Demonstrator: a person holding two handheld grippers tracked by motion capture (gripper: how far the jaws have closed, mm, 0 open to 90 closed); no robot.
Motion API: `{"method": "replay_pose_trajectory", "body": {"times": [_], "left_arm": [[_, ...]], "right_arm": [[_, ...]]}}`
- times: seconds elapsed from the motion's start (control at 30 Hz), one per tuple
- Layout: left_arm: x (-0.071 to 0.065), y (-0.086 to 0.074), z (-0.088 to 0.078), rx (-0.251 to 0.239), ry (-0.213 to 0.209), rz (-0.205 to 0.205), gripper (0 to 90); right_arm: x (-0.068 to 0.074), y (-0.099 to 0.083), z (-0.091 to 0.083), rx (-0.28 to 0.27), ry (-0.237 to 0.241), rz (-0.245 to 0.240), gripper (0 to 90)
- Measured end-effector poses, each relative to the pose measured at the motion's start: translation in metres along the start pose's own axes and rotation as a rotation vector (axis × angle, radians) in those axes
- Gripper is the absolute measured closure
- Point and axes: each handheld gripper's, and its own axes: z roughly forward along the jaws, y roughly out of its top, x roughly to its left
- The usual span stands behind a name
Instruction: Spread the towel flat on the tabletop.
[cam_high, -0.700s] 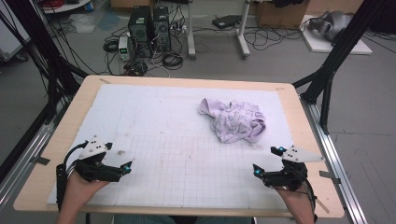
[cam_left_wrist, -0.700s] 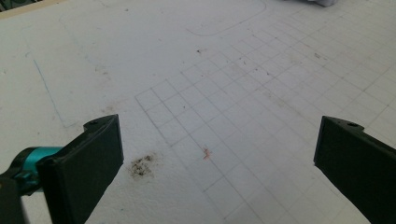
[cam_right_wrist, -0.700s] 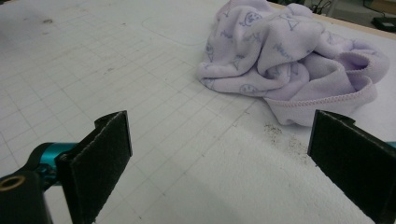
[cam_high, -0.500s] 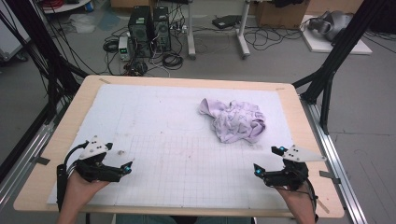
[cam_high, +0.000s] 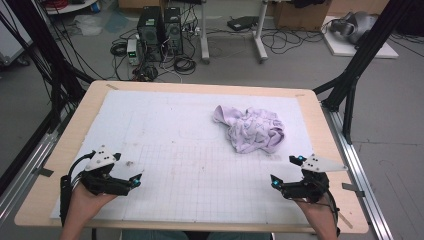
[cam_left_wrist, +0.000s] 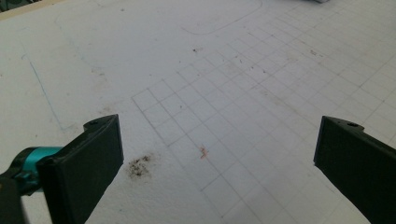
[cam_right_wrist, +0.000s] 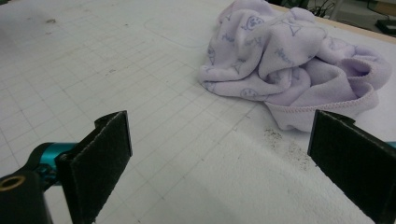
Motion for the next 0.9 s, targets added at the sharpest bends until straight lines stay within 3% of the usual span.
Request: {"method": "replay_pose_trajectory", "body": {"times": [0.43,0.57,0.9], "left_arm": [[-0.001,0.008,0.009,0.014,-0.016,0.014,1.9],[0.0,0.011,0.009,0.015,-0.016,0.016,1.9],[0.004,0.018,0.009,0.012,-0.021,0.019,1.9]], "right_arm": [[-0.005,0.008,0.01,0.004,0.011,-0.007,5.4],[-0.009,0.019,0.022,0.015,0.02,-0.019,5.4],[-0.022,0.07,0.066,0.055,0.045,-0.073,5.5]]}}
